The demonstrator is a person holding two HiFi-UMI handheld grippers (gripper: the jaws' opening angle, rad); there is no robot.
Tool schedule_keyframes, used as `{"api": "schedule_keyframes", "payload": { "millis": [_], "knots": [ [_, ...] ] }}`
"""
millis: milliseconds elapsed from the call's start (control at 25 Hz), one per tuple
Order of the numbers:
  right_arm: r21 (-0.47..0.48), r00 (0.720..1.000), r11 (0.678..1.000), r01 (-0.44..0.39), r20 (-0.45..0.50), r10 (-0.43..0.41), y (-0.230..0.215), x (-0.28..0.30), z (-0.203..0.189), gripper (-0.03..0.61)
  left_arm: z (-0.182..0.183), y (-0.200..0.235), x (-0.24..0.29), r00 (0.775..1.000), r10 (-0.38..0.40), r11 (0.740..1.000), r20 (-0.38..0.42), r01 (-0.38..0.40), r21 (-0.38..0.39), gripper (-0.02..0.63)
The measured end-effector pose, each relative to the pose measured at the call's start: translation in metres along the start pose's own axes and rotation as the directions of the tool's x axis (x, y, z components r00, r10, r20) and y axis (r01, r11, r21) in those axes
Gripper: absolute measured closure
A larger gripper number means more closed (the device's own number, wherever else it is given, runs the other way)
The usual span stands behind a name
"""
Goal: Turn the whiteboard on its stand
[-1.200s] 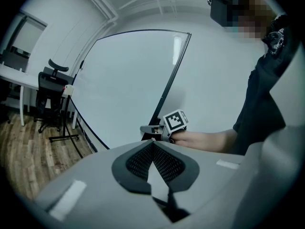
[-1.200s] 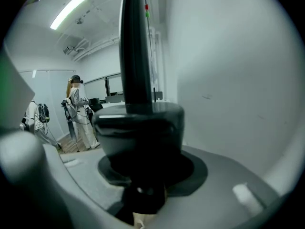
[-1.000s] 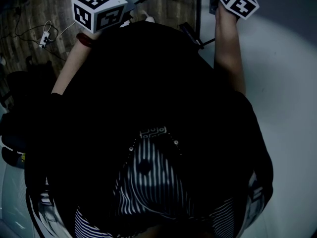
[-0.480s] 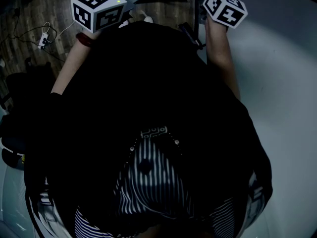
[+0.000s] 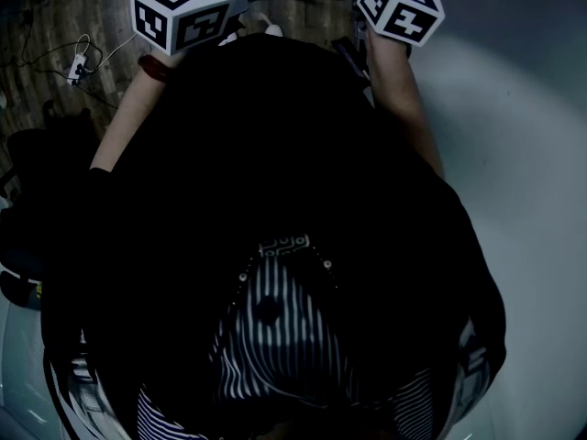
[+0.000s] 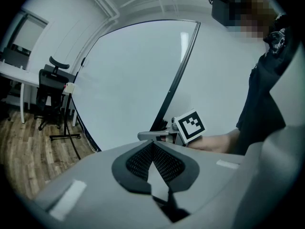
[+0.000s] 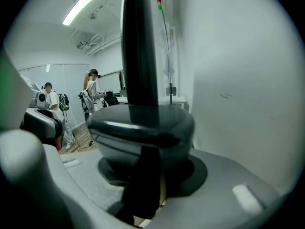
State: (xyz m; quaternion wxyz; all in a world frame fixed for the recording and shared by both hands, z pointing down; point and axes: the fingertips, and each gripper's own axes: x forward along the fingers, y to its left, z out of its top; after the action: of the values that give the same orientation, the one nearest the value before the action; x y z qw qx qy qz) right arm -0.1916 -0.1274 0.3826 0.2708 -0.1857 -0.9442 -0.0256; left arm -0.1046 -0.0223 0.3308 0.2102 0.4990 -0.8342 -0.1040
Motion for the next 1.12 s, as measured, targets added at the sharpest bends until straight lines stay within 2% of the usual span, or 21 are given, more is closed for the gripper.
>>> {"api": "schedule_keyframes", "payload": {
  "millis": [120,200,680,1120],
  "knots": [
    [-0.031,0.998,0.998,-0.058,0.01,0.058,0.025,0.011,0.01,0.416,0.003,0.0,0.0,1.0,0.007,1.0,0.003,-0.007,0.005,0.614],
    [-0.034,0.998,0.998,-0.06,0.01,0.06,0.025,0.014,0.011,0.416,0.002,-0.002,0.0,1.0,0.011,1.0,0.004,-0.011,0.005,0.614],
    [-0.019,0.998,0.999,-0.048,0.037,0.049,-0.043,0.042,0.03,0.42,0.001,0.002,-0.007,0.999,0.046,0.999,0.015,-0.046,-0.005,0.614],
    [-0.014,0.998,0.999,-0.048,0.044,0.049,-0.059,0.027,0.022,0.419,-0.001,0.006,-0.016,0.997,0.082,0.997,0.014,-0.082,-0.016,0.614]
  ]
}}
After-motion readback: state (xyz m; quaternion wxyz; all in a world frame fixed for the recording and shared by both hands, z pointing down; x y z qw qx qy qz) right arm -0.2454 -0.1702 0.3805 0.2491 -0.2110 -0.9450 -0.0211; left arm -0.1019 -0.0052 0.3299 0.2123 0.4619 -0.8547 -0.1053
